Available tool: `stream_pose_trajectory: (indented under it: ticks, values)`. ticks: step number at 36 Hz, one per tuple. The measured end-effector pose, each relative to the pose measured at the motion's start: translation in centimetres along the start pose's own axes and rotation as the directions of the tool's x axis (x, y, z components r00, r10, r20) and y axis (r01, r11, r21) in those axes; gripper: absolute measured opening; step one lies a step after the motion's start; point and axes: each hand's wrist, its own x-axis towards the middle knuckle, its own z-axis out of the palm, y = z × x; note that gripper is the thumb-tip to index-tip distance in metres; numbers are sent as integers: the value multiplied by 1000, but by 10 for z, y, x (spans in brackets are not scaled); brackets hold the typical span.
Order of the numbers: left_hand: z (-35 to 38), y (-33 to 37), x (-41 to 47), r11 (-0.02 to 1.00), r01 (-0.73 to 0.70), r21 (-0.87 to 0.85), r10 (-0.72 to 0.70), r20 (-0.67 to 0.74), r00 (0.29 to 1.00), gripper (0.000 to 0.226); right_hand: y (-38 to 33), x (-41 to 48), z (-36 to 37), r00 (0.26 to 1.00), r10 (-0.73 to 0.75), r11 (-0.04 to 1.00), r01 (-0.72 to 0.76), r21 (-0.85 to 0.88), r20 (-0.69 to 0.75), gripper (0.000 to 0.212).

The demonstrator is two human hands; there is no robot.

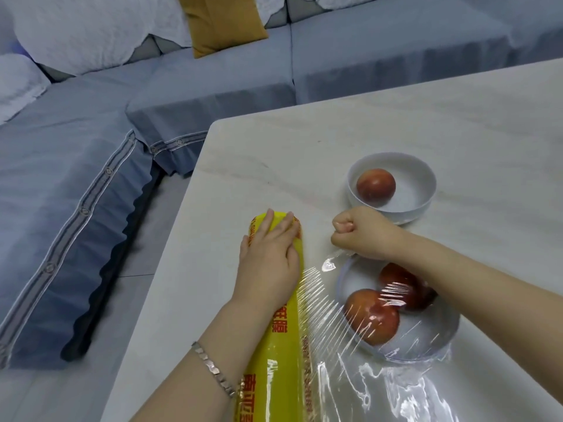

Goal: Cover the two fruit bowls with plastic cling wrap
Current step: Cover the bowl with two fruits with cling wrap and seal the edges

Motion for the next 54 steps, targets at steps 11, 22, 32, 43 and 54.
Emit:
stream_pose_trajectory:
  ticks: [11,22,32,43,54]
  values:
    - [-8,-2,-8,965,2,-261,-23,-78,997,36,-4,-30,-30,984,177,935,-167,313,-6,41]
    - [-12,-1,-13,899,285,-333,-322,-60,945,63,-39,-34,24,975,28,908,68,-413,220,45]
    - [-10,-8,-9,899,309,-311,-311,42,949,84,-34,-32,44,995,35,938,-2,-346,89,35]
    - [-11,-15,-10,884,308,-351,-308,56,950,85,-23,-26,50,1000,22,948,-24,-317,-9,33]
    - [-11,-7,-10,885,306,-352,-301,71,951,99,-8,-44,47,932,-362,916,350,-197,-28,17]
